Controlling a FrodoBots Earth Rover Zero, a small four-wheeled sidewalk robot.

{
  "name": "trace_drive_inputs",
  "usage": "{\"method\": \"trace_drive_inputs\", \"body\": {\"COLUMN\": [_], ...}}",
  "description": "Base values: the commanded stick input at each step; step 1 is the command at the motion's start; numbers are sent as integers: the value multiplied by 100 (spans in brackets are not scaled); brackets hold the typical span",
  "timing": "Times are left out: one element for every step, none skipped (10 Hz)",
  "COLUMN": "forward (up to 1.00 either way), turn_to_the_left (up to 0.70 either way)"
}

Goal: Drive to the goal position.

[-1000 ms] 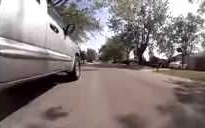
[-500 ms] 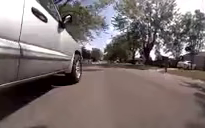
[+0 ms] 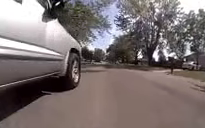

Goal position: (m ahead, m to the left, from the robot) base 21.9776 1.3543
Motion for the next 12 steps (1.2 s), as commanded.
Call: {"method": "trace_drive_inputs", "body": {"forward": [100,100,100,100,100,100,100,100,100,100,100,100], "turn_to_the_left": [2,2,2,1,2,2,2,1,1,2,1,0]}}
